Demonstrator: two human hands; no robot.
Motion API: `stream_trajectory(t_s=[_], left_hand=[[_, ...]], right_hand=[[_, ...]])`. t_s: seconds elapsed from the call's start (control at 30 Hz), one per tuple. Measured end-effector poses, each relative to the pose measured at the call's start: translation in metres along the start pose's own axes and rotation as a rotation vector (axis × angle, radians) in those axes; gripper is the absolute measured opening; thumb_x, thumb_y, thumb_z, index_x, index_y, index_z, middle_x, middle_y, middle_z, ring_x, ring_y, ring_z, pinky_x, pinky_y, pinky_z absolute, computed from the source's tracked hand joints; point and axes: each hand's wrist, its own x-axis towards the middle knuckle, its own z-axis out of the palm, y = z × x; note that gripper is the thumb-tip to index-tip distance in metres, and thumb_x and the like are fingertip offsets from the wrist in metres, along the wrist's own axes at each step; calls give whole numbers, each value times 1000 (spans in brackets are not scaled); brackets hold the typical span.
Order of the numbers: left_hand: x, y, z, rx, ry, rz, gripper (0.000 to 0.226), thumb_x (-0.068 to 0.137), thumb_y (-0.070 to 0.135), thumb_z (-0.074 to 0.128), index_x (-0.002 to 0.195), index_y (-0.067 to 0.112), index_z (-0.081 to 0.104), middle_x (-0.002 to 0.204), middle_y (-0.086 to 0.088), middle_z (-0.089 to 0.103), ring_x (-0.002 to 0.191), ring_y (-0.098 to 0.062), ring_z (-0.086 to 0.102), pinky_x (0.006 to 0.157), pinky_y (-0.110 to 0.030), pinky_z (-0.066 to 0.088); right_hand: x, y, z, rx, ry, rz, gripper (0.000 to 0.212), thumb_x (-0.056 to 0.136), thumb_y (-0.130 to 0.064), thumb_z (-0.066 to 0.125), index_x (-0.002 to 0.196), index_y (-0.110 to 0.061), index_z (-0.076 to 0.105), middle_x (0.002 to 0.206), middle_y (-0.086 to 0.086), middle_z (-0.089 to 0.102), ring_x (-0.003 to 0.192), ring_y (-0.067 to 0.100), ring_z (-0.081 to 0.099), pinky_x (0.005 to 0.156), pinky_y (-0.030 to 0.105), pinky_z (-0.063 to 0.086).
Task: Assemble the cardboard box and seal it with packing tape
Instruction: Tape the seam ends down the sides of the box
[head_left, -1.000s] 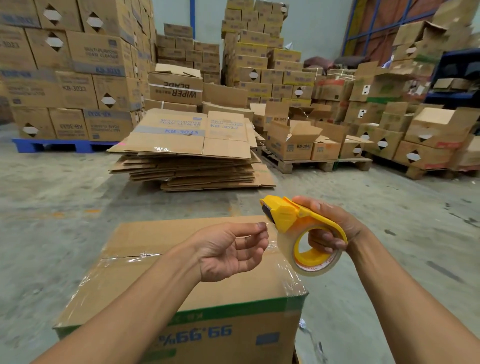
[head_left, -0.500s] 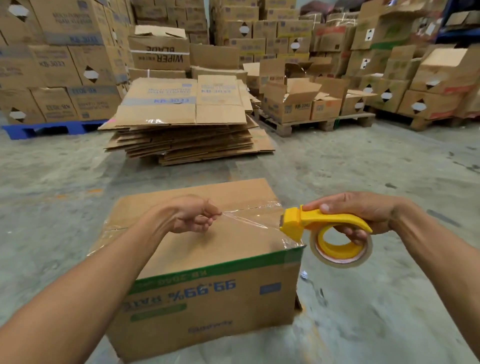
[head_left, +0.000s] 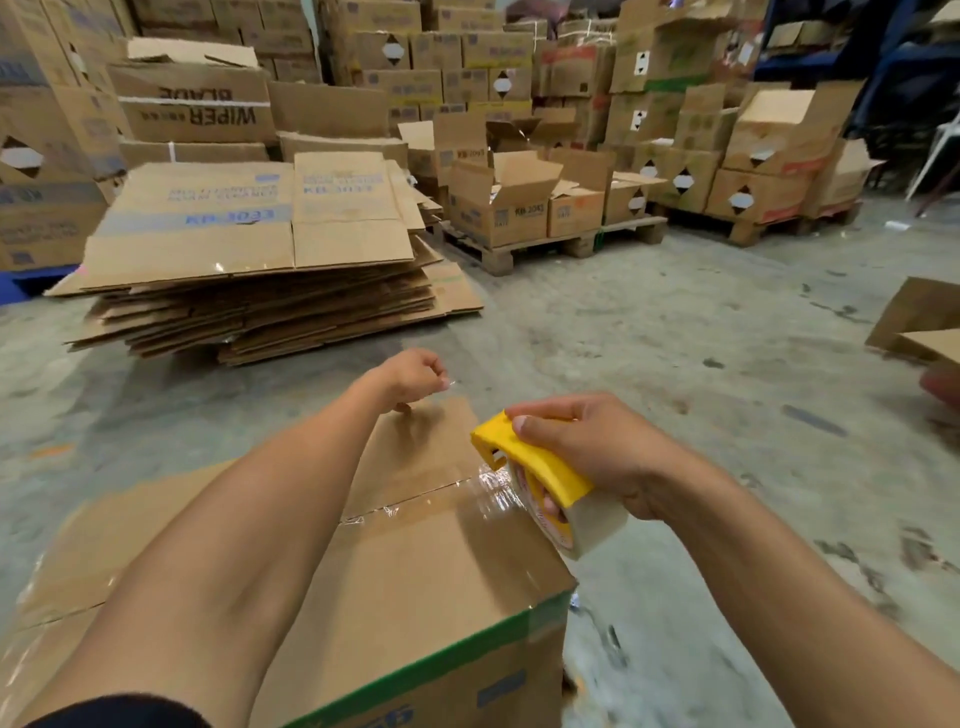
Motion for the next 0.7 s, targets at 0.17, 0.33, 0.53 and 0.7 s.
stream_trajectory(t_s=[0.17,0.33,0.53,0.7], left_hand=[[40,-3,7,21,-48,10,8,94,21,56,89,19,62,99,-7,53,90,-25,48,66,-33,49],[62,-9,13,25,-110,-27,15,95,14,53,83,20,60,93,-2,51,82,-19,46,65,-36,47],[71,-18,7,34,-132,-63,17,97,15,47,83,17,57,99,-8,53,84,-22,47,60,-31,47],[77,-23,6,42,-105,-22,15,98,15,44,88,14,55,84,-8,55,72,-19,51,63,-30,49]], right_hand=[[29,5,22,17,150,11,26,93,-21,65,118,-20,70,105,19,67,40,29,62,41,28,51],[44,9,28,90,163,50,25,92,-24,66,117,-24,70,118,24,62,46,33,63,47,31,52],[54,12,39,94,155,70,30,92,-25,66,121,-24,68,119,21,62,45,34,63,51,37,55],[57,13,43,66,152,59,31,91,-25,66,122,-23,69,118,18,62,51,35,64,56,46,60]])
